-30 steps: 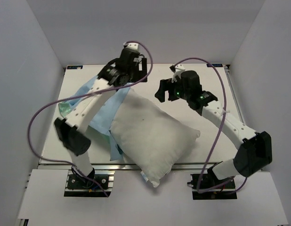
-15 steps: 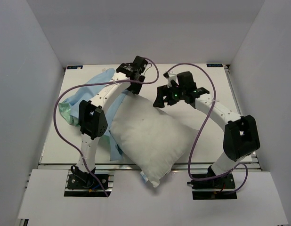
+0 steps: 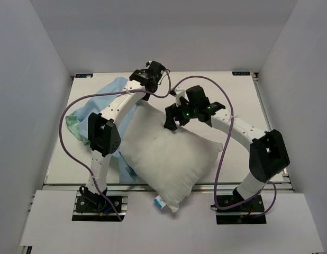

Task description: Put the pillow into the pillowcase

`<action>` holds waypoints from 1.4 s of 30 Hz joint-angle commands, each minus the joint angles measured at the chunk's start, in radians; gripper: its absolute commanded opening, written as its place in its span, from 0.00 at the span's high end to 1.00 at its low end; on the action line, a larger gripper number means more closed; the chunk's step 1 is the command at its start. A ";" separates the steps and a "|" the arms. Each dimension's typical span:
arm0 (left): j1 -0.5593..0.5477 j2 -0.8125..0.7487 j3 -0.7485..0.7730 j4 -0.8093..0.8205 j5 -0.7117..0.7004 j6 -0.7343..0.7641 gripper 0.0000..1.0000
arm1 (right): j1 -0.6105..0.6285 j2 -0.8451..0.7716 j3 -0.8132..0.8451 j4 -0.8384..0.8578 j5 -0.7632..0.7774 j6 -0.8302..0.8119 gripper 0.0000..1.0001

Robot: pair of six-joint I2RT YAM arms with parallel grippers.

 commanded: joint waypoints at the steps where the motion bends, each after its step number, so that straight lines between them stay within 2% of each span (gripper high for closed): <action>1: 0.032 -0.015 0.036 0.048 -0.109 0.010 0.39 | 0.044 0.009 0.035 -0.012 0.000 -0.036 0.11; 6: 0.035 0.015 0.040 0.054 -0.097 0.021 0.45 | 0.054 0.021 0.033 -0.005 -0.008 -0.026 0.11; 9: 0.035 0.015 0.022 0.057 -0.074 0.019 0.54 | 0.057 0.023 0.034 0.001 -0.011 -0.023 0.11; 13: 0.035 0.001 0.004 0.068 -0.023 0.021 0.75 | 0.065 0.042 0.037 0.020 -0.064 -0.034 0.11; 14: 0.035 -0.007 0.004 0.075 -0.009 0.021 0.88 | 0.067 0.049 0.044 0.015 -0.098 -0.037 0.13; 15: 0.035 -0.011 0.005 0.079 -0.003 0.021 0.96 | 0.070 0.058 0.050 0.017 -0.113 -0.040 0.17; 16: 0.034 -0.022 0.002 0.092 0.003 0.022 1.00 | 0.077 0.062 0.051 0.023 -0.139 -0.043 0.23; 17: 0.034 -0.030 0.002 0.100 0.011 0.026 1.00 | 0.079 0.066 0.050 0.037 -0.149 -0.045 0.50; 19: 0.029 -0.048 -0.006 0.135 0.038 0.044 1.00 | 0.090 0.070 0.050 0.069 -0.172 -0.045 0.79; 20: 0.023 -0.074 -0.009 0.150 0.034 0.045 1.00 | 0.091 0.072 0.050 0.084 -0.170 -0.043 1.00; 24: -0.015 -0.168 -0.019 0.252 0.057 0.061 1.00 | 0.102 0.043 0.067 0.147 -0.085 -0.062 1.00; 25: -0.020 -0.195 -0.027 0.310 0.080 0.061 1.00 | 0.122 0.029 0.065 0.173 0.067 -0.059 1.00; 27: -0.035 -0.276 -0.047 0.380 0.179 0.102 1.00 | 0.149 -0.035 0.045 0.253 0.258 -0.094 1.00; 30: -0.066 -0.367 -0.073 0.428 0.233 0.099 1.00 | 0.153 -0.162 -0.027 0.429 0.377 -0.117 1.00; 33: -0.103 -0.456 -0.146 0.491 0.265 0.101 1.00 | 0.154 -0.291 -0.105 0.568 0.396 -0.153 1.00; 36: -0.136 -0.516 -0.229 0.554 0.365 0.095 1.00 | 0.171 -0.403 -0.209 0.735 0.417 -0.171 1.00; 41: -0.173 -0.603 -0.331 0.620 0.549 0.075 1.00 | 0.195 -0.494 -0.335 0.955 0.410 -0.276 1.00; 42: -0.178 -0.611 -0.352 0.632 0.551 0.021 1.00 | 0.199 -0.496 -0.349 0.984 0.378 -0.284 1.00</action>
